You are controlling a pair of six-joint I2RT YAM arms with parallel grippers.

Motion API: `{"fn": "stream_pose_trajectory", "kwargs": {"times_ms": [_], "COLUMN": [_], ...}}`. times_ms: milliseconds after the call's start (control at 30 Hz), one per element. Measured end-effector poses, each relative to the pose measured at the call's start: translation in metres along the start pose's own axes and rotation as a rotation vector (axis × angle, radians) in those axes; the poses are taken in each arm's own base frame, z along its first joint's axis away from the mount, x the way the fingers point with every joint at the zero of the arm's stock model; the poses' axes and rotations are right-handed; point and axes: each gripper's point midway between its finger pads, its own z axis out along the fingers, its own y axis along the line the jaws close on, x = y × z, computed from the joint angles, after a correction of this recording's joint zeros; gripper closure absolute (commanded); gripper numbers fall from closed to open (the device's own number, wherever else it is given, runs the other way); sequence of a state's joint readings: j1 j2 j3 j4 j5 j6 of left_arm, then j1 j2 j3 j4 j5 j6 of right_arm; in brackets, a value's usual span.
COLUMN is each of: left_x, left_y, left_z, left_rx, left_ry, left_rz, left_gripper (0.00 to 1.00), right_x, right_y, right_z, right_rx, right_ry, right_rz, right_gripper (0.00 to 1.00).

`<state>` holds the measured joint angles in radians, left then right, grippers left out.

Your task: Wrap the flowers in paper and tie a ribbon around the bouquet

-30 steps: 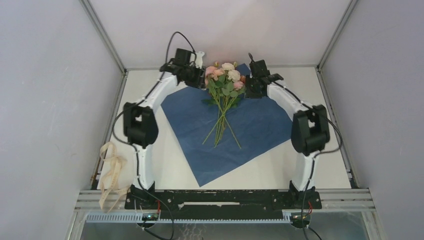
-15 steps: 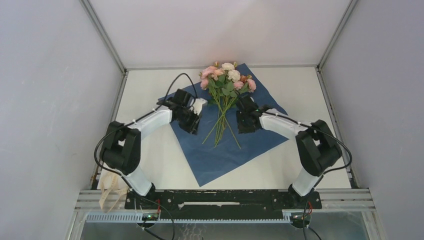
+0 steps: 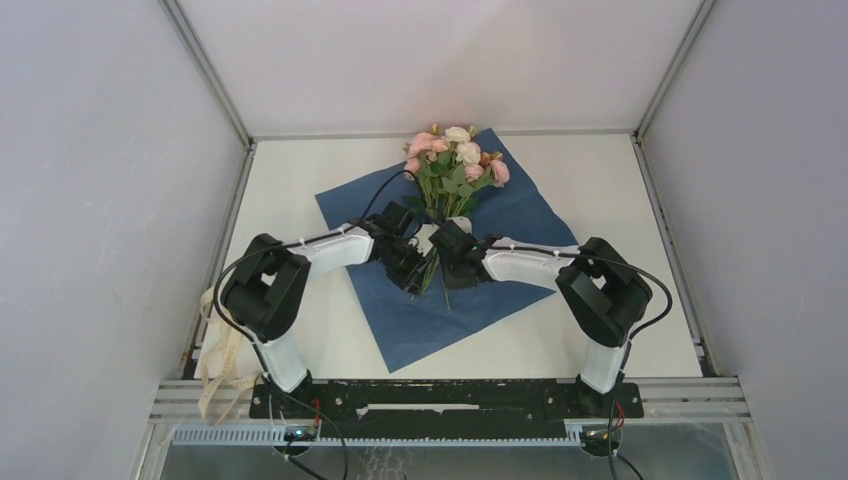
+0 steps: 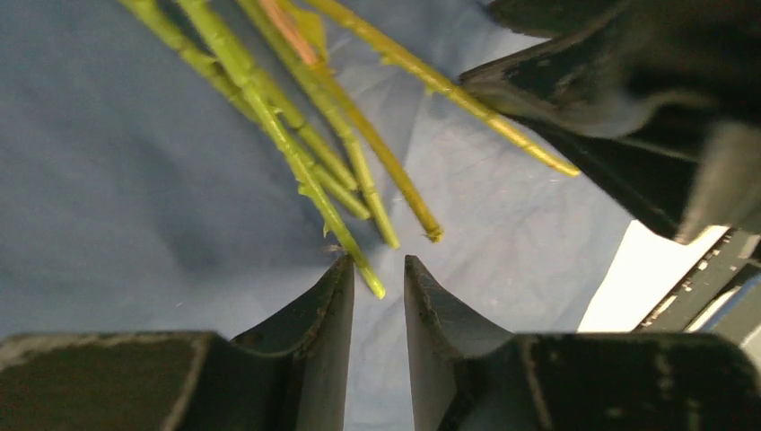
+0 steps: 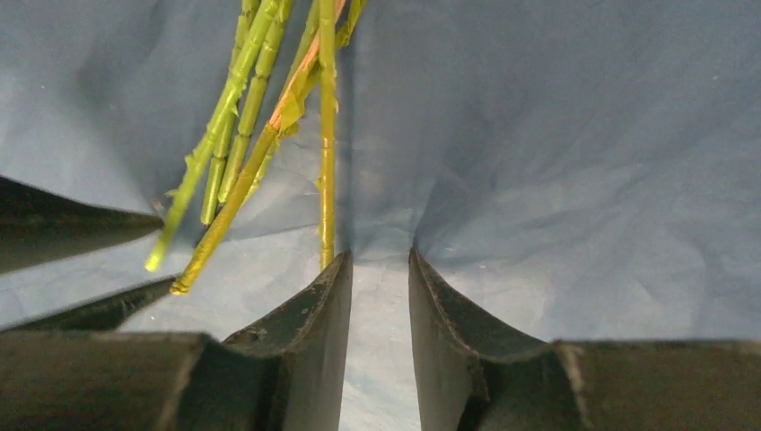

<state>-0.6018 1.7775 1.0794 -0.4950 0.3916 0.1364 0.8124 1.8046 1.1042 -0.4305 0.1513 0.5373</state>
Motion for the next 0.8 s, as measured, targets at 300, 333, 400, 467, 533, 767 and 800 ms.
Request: {"fn": "stream_pose_trajectory", "kwargs": {"times_ms": [300,333,400,467,533,767,800], "left_x": [-0.001,-0.001,-0.002,-0.003,-0.007,-0.001,0.006], "left_y": [-0.023,-0.023,-0.019,-0.008,0.006,0.039,0.04], "left_z": [-0.004,-0.008,-0.02,-0.04,-0.063,-0.157,-0.163], "left_rx": [0.118,0.125,0.132,0.125,0.098,-0.055,-0.064], "left_ry": [-0.014,-0.017,-0.031,-0.066,-0.122,-0.362,-0.376], "left_rz": [0.018,0.023,0.026,0.023,0.028,0.118,0.115], "left_gripper": [0.59,0.58,0.54,0.51,0.47,0.39,0.39], "right_x": [0.002,0.001,-0.002,-0.004,-0.002,0.04,0.047], "right_y": [-0.005,-0.005,-0.003,0.005,0.018,0.086,0.094], "right_z": [-0.028,-0.036,-0.054,-0.075,-0.094,-0.102,-0.096], "right_rx": [0.025,0.012,-0.016,-0.063,-0.126,-0.353,-0.368], "right_ry": [-0.038,-0.055,-0.089,-0.134,-0.168,-0.168,-0.155], "right_rz": [-0.019,-0.034,-0.068,-0.128,-0.194,-0.453,-0.48], "right_gripper": [0.61,0.6,0.55,0.49,0.39,0.16,0.15]}}
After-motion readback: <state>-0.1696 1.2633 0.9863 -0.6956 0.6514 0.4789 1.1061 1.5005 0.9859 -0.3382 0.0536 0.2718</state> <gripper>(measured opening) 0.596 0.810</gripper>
